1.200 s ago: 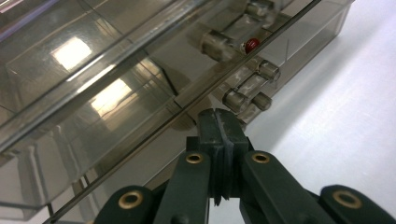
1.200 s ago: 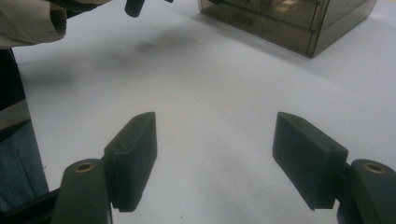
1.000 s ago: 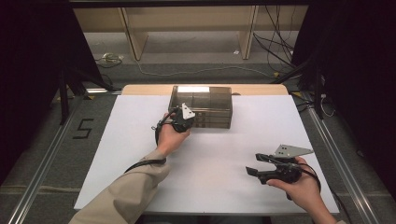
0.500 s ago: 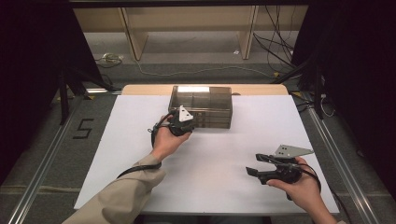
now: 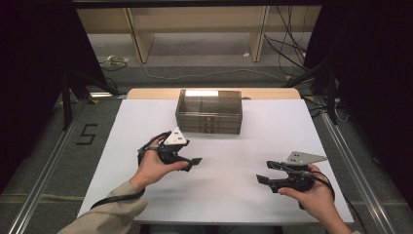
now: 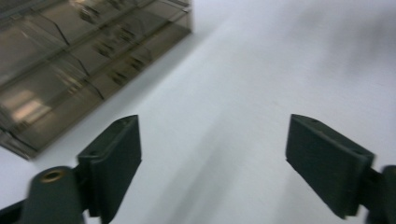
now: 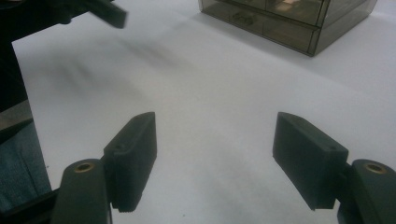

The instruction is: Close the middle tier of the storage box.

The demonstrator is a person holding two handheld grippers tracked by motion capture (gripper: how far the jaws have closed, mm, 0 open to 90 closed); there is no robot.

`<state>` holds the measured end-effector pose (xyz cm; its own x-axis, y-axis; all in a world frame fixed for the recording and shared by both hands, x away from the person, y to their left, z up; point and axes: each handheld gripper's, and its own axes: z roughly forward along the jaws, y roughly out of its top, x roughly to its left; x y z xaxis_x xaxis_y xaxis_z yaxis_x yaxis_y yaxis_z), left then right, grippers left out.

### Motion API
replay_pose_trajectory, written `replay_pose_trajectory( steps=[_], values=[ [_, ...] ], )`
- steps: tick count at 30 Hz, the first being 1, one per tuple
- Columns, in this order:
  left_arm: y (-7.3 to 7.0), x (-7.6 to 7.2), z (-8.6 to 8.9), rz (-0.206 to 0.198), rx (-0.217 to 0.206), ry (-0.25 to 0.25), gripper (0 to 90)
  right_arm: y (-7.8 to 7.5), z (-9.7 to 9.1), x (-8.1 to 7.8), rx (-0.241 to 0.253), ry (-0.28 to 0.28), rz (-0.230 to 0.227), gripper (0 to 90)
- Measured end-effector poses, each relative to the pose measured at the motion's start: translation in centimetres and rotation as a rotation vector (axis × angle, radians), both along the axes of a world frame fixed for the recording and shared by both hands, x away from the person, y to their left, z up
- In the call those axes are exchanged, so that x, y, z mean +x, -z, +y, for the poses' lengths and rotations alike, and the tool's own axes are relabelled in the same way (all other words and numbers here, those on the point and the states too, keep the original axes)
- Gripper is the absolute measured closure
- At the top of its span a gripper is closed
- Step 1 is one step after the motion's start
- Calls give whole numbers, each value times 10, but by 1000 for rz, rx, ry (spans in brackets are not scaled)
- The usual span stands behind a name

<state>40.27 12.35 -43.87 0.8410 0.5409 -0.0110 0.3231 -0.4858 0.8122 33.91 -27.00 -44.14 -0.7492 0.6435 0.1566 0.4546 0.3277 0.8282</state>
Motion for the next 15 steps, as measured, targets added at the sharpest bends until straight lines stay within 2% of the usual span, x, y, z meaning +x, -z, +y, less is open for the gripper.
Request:
replay_pose_trajectory(
  steps=[6, 9, 15],
  values=[
    [4, -29, 20, 19, 15, 14, 97, 1, 0, 0, 0, 0, 7, 308],
    [5, -36, 26, 14, 19, 9, 91, 1, 1, 1, -3, -3, 5, 308],
    [5, -38, 36, 12, 22, -14, 75, 1, 2, 2, -2, -6, 6, 308]
  ],
)
